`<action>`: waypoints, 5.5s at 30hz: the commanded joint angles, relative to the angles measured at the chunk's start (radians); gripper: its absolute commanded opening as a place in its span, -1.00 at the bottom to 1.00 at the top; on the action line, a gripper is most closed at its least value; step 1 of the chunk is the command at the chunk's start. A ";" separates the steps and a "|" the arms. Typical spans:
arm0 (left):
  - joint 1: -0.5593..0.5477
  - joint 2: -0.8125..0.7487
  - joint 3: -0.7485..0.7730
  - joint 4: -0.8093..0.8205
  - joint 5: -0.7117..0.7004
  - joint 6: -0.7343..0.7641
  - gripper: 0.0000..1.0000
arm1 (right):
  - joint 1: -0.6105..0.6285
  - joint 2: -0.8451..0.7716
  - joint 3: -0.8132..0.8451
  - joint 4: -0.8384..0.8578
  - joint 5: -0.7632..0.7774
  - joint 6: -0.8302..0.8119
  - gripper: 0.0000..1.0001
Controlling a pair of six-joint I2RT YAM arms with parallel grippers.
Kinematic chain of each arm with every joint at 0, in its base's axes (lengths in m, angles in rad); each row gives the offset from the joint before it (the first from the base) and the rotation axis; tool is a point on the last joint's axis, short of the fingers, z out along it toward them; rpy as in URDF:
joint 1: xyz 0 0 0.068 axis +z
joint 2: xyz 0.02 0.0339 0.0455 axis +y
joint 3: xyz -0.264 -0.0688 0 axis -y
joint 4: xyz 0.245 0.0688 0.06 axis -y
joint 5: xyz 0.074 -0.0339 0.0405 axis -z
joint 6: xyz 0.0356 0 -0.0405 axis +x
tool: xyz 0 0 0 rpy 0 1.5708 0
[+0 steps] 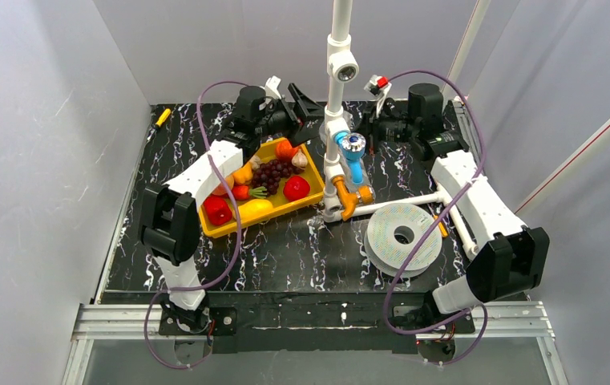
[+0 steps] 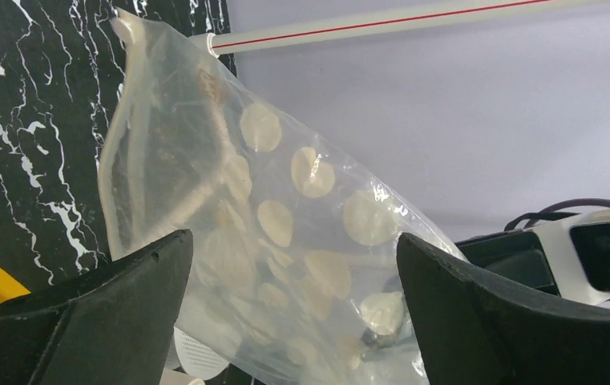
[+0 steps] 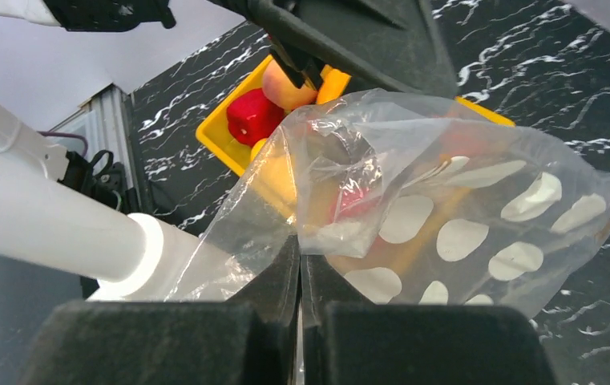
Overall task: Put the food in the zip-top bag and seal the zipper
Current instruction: Open the zipper of the food storage bag at the center of the board.
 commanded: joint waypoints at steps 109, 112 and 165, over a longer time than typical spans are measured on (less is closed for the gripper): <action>-0.077 -1.599 -0.895 -0.385 -0.001 1.273 -1.00 | 1.183 0.268 0.790 -0.724 1.665 0.554 0.97; -0.077 -1.616 -0.888 -0.404 0.004 1.275 -1.00 | 1.106 0.359 0.913 -0.806 1.581 0.546 0.97; -0.077 -1.558 -0.618 -0.581 -0.163 0.941 0.97 | 1.070 0.165 0.525 -0.431 1.470 0.147 -0.97</action>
